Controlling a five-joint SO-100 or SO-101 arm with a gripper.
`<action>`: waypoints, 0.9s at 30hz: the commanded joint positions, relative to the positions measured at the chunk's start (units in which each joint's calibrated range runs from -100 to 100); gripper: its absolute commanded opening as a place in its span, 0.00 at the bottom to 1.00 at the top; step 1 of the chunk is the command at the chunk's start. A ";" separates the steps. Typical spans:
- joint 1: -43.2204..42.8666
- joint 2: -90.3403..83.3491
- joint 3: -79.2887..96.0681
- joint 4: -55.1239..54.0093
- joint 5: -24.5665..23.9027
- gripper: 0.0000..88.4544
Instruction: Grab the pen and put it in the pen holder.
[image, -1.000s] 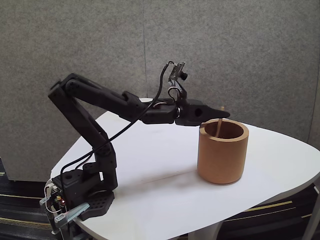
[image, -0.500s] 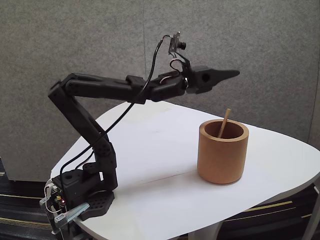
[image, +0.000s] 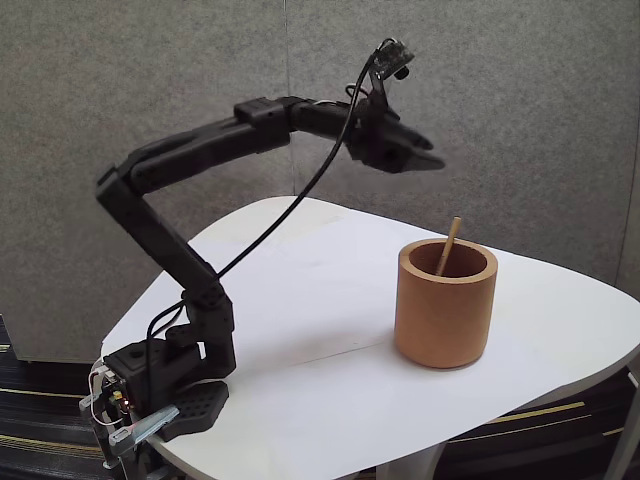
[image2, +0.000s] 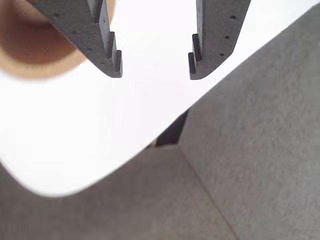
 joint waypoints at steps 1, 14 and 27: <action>-3.09 -10.54 1.26 12.88 -12.55 0.21; -6.01 -41.53 45.04 27.12 -28.60 0.21; -11.21 -47.30 59.57 39.92 -37.82 0.21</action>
